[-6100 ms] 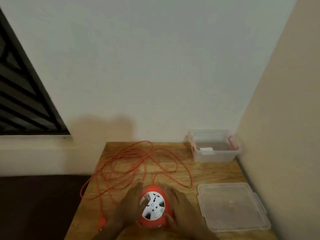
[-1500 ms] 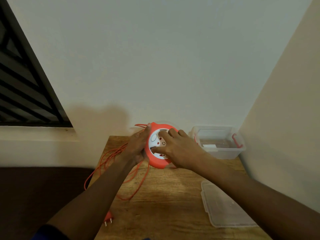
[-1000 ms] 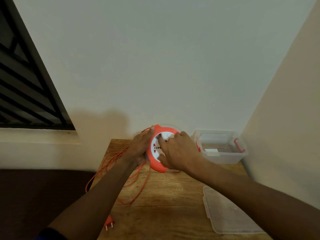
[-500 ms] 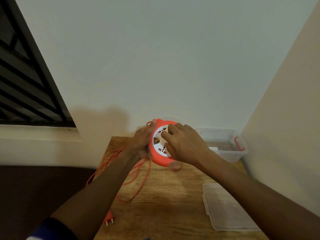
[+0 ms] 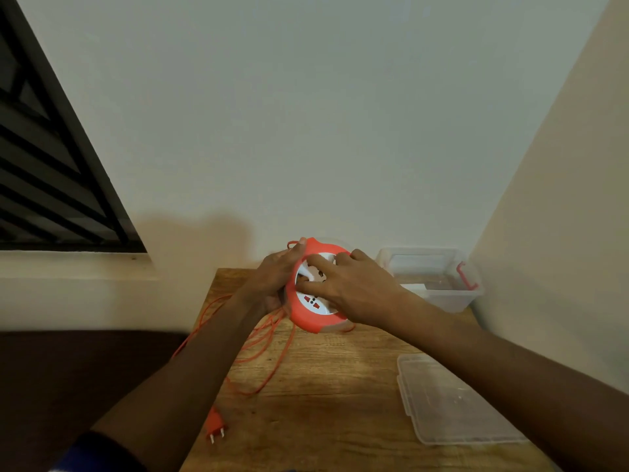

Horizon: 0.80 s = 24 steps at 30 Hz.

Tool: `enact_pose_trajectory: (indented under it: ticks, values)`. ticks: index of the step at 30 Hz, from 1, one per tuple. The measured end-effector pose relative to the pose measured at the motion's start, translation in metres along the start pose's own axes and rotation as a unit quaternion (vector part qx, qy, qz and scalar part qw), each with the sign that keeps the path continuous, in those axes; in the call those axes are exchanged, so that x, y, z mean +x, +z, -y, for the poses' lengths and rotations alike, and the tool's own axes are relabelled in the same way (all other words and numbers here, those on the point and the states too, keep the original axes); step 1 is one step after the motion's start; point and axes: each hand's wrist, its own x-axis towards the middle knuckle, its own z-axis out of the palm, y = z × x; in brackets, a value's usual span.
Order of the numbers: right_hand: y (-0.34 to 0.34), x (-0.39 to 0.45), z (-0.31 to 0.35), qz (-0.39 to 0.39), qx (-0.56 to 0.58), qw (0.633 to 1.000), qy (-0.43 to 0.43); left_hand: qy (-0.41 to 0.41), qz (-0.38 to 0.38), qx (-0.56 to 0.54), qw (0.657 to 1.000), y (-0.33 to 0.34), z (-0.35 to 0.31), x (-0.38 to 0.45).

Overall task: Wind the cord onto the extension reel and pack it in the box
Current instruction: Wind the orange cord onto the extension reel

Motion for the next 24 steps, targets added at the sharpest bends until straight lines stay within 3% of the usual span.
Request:
enact_pose_trajectory:
  ticks: [6,12,16,19,24]
  values:
    - [0.01,0.003,0.008,-0.006,0.016,0.998,0.053,0.021,-0.009,0.008,1.0,0.0,0.0,0.0]
    - [0.012,0.009,0.022,-0.092,0.136,0.958,0.236,0.08,-0.026,-0.013,0.996,0.01,0.006,0.001]
    - [0.015,0.013,0.013,-0.058,0.13,0.943,0.302,0.11,-0.036,-0.005,0.993,0.014,0.01,0.001]
    - [0.011,0.009,0.006,-0.055,0.094,0.95,0.293,0.098,-0.042,0.003,0.994,0.017,0.012,0.001]
    - [0.008,-0.006,0.008,-0.107,0.109,0.979,0.133,0.077,-0.035,-0.032,0.996,0.01,0.007,0.003]
